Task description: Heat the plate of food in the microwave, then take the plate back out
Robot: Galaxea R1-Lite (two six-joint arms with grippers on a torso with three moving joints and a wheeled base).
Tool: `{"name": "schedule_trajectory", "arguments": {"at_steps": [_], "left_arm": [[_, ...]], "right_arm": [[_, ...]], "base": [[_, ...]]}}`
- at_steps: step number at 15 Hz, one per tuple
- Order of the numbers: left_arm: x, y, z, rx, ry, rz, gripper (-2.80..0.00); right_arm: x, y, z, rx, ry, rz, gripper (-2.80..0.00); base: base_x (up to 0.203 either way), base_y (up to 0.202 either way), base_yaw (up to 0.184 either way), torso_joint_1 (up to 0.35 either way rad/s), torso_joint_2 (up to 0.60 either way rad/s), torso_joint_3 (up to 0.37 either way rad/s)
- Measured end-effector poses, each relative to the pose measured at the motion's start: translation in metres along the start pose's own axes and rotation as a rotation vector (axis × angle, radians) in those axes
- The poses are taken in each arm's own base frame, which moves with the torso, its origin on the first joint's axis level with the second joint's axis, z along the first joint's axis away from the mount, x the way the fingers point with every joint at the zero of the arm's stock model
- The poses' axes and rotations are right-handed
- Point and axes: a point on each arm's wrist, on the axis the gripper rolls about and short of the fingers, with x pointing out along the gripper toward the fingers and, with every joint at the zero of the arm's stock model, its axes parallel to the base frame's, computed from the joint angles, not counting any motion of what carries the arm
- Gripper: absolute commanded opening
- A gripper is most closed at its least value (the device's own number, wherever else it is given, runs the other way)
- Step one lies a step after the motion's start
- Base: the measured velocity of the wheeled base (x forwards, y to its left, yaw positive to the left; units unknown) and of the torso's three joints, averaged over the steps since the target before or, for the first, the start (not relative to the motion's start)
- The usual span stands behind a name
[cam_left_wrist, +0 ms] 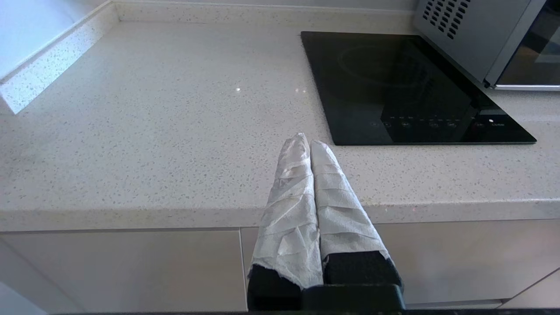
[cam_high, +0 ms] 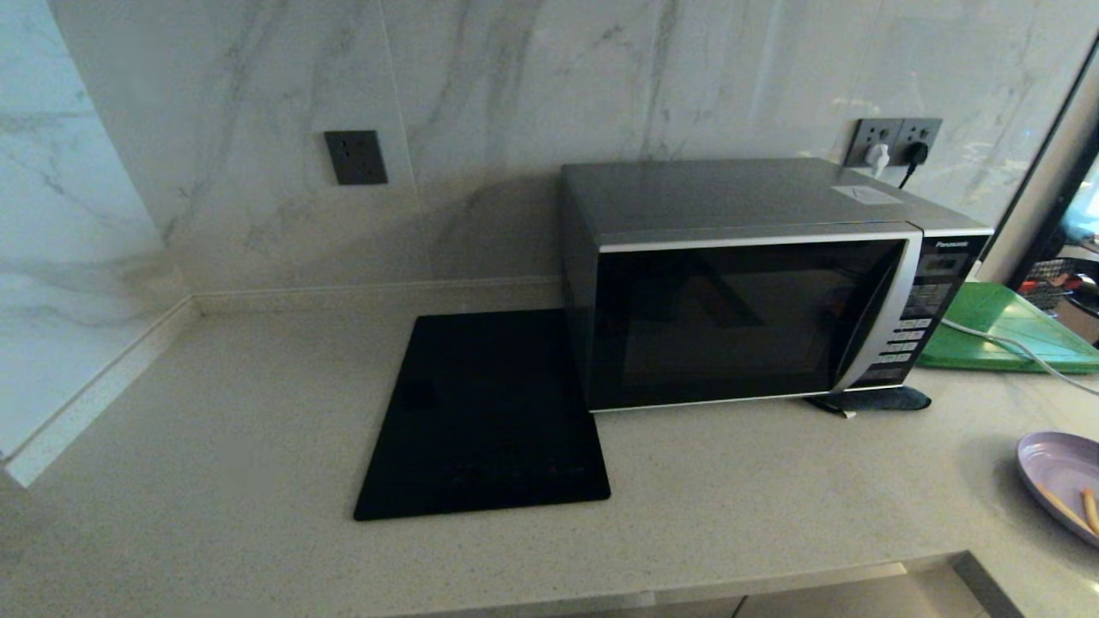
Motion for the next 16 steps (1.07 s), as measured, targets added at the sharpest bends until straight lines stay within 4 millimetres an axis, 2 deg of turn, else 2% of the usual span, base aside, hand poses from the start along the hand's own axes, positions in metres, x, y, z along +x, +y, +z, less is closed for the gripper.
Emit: {"name": "schedule_trajectory", "arguments": {"at_steps": [16], "left_arm": [[0.0, 0.0, 0.0, 0.0, 0.0, 0.0, -2.8]], "right_arm": [[0.0, 0.0, 0.0, 0.0, 0.001, 0.001, -2.8]], "base": [[0.0, 0.0, 0.0, 0.0, 0.0, 0.0]]}}
